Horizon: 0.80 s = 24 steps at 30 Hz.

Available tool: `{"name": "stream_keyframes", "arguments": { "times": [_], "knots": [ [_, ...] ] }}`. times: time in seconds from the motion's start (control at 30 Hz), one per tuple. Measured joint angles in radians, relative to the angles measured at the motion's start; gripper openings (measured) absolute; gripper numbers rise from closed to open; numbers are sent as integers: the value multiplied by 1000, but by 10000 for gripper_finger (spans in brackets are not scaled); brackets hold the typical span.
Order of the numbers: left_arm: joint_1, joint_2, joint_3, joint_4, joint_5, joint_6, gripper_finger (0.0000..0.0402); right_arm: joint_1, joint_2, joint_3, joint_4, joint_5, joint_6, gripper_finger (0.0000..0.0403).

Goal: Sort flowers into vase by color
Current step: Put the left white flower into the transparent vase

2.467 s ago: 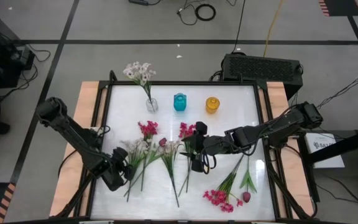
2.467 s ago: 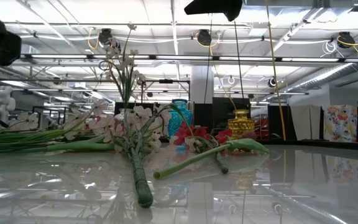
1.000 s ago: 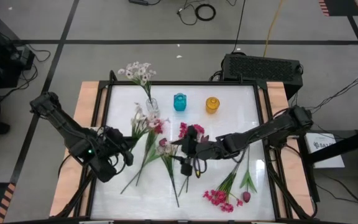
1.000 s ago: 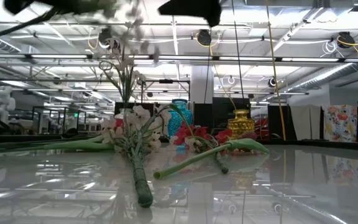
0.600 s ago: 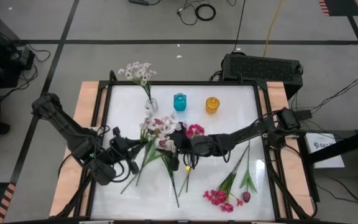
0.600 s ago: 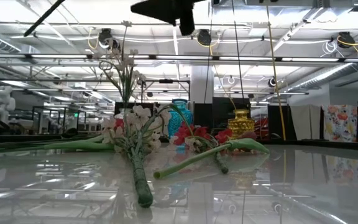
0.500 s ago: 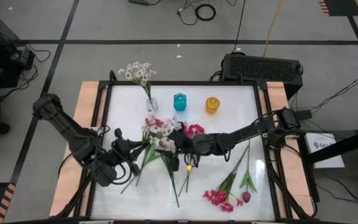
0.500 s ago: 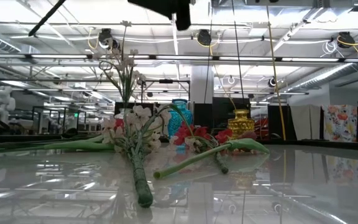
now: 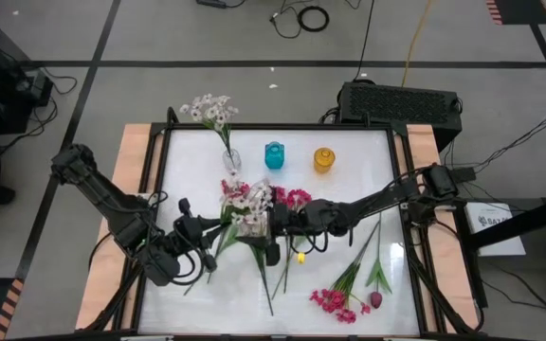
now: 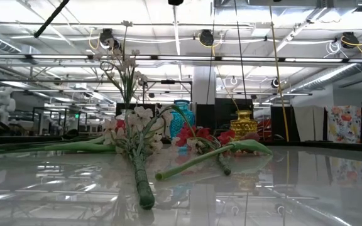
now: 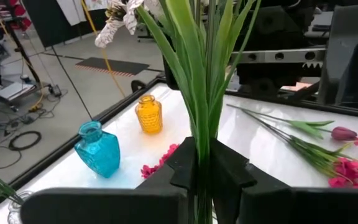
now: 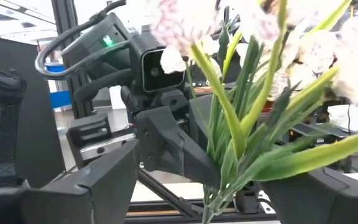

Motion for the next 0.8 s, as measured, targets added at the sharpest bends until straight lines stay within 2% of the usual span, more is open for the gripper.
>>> {"name": "stream_keyframes", "arguments": {
  "times": [0.3,0.47,0.6,0.8],
  "knots": [
    [53,43,0,132,5,136,38,-26,0,0,15,1,47,278],
    [71,46,0,150,11,157,38,-41,0,0,8,2,67,242],
    [78,46,0,149,13,178,38,-42,0,1,8,2,67,183],
    [79,46,0,134,18,182,41,-43,0,1,4,8,66,55]
  ]
}}
